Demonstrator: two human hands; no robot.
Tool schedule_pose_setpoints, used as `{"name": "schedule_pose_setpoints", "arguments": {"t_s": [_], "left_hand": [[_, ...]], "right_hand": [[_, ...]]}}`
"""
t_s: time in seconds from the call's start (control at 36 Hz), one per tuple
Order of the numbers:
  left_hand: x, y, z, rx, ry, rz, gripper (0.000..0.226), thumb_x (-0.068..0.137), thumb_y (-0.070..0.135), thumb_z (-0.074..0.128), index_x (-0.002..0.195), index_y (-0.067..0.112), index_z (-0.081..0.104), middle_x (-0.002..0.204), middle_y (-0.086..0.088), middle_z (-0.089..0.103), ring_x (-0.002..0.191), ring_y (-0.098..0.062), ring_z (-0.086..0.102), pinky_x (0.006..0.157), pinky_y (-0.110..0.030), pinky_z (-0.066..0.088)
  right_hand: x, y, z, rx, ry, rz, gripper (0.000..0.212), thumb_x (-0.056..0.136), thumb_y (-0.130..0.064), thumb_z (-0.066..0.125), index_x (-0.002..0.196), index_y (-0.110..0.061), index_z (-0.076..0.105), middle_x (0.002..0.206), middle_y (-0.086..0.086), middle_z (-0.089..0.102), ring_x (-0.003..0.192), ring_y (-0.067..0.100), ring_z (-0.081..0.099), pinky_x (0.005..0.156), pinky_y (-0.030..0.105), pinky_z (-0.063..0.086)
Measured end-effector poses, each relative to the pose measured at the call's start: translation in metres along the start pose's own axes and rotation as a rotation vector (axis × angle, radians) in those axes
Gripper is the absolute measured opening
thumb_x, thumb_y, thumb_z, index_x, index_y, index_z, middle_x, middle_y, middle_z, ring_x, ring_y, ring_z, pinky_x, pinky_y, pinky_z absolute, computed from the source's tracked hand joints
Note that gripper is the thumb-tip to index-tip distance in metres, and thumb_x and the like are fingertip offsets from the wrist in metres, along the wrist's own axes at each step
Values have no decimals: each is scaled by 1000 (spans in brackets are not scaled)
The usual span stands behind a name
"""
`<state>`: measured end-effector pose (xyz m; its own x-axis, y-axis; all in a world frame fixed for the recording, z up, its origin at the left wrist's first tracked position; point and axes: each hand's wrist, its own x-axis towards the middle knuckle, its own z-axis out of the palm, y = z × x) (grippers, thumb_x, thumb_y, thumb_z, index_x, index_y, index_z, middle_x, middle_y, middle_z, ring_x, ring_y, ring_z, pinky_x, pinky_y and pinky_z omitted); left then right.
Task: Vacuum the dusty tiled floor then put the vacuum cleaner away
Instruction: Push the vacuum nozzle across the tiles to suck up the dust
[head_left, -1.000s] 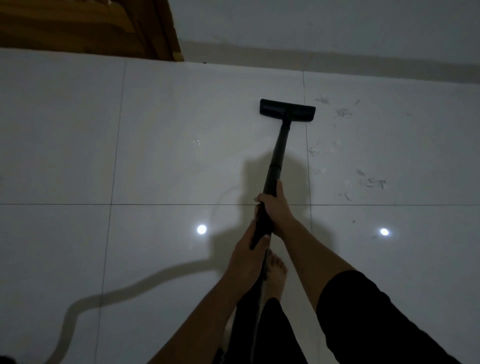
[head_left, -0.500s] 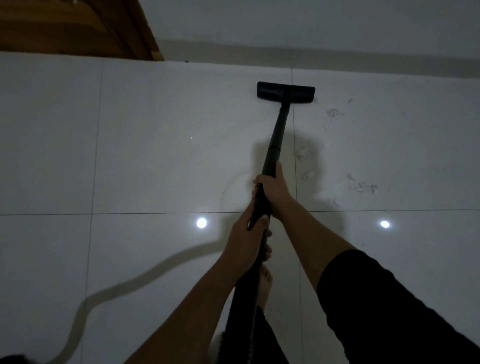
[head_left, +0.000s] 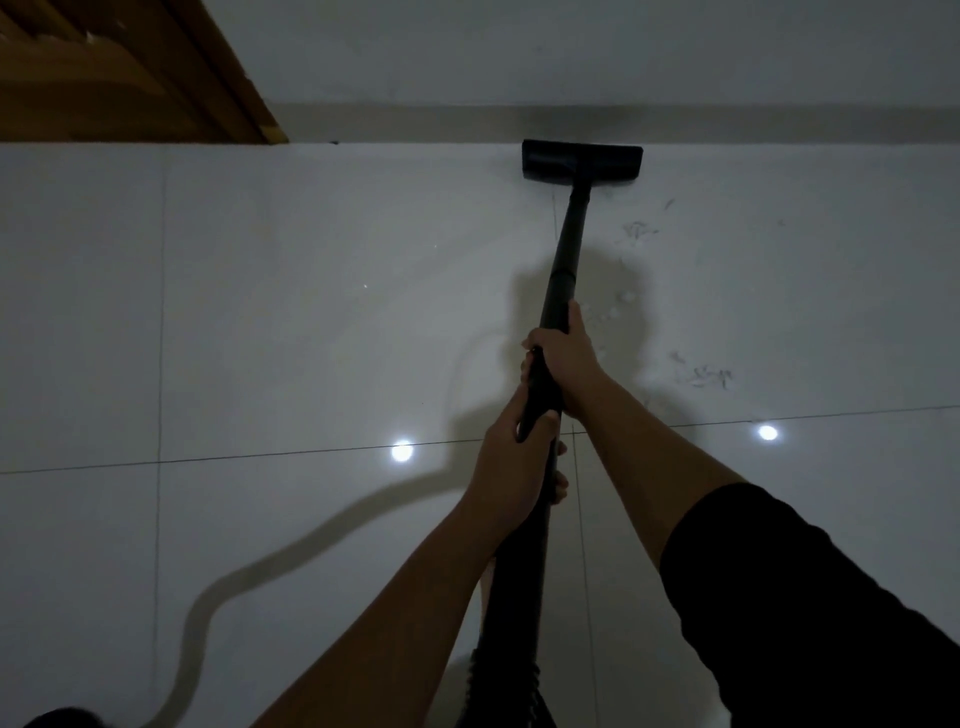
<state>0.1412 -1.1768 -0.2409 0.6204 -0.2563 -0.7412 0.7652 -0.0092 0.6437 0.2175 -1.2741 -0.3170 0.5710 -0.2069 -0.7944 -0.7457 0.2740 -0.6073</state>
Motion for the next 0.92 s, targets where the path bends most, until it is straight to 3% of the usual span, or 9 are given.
{"name": "schedule_pose_setpoints", "arguments": {"t_s": [0.92], "left_hand": [[-3,-14,62,101,-108,-59,47,98,17,42,143,30,35,76,-10,54,47,-17,51,44,-24,45]], "right_hand": [[-9,13,-82,96,121,16,77,89,7,49,153,-26,20,67,8,51,44,14,48,40,23,47]]}}
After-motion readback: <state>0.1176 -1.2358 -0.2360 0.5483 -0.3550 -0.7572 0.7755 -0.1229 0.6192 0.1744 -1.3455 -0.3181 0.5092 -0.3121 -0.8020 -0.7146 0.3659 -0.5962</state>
